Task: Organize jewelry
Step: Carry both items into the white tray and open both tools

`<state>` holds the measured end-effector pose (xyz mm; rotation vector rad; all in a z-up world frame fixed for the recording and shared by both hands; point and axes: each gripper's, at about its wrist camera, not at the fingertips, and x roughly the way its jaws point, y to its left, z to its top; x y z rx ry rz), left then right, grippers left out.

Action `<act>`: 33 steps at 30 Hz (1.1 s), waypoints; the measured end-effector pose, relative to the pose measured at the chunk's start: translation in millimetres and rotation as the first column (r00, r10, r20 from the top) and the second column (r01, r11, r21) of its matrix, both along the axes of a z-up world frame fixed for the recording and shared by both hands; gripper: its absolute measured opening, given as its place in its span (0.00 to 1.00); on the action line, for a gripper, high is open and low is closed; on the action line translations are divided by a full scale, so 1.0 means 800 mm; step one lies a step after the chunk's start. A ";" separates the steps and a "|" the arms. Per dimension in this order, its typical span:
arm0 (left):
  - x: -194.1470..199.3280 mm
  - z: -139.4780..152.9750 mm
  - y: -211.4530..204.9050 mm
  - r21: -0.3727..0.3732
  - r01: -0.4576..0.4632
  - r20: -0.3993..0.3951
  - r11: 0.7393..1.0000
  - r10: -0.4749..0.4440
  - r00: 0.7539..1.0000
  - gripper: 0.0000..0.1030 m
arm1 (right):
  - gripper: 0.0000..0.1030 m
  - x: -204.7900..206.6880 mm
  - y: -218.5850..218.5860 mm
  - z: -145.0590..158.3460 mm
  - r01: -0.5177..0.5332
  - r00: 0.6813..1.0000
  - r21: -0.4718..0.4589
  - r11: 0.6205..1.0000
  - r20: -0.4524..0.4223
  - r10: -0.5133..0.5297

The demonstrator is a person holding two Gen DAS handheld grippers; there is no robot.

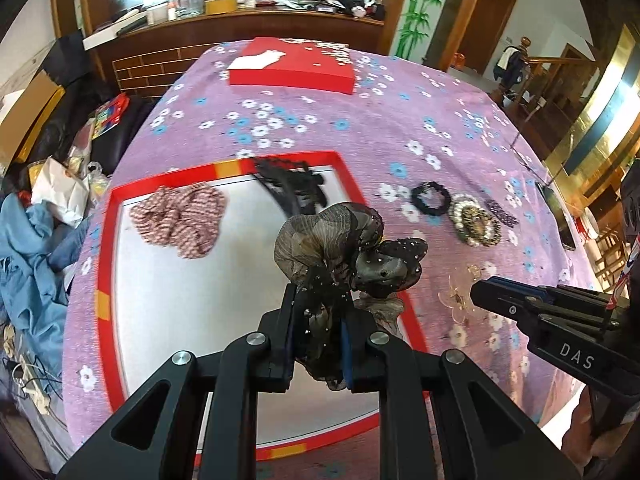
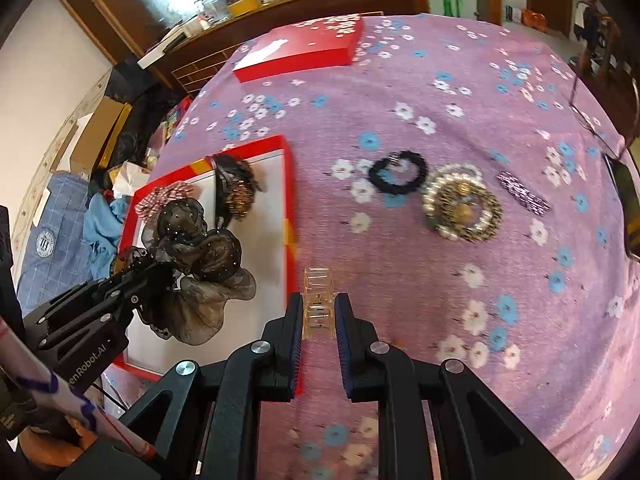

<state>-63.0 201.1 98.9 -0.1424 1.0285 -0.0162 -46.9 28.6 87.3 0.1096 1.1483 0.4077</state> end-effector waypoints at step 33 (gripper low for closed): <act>-0.007 -0.029 0.130 0.021 -0.140 -0.045 0.990 0.141 0.989 0.17 | 0.17 0.047 0.158 -0.020 -0.133 0.990 0.006 0.991 -0.040 0.133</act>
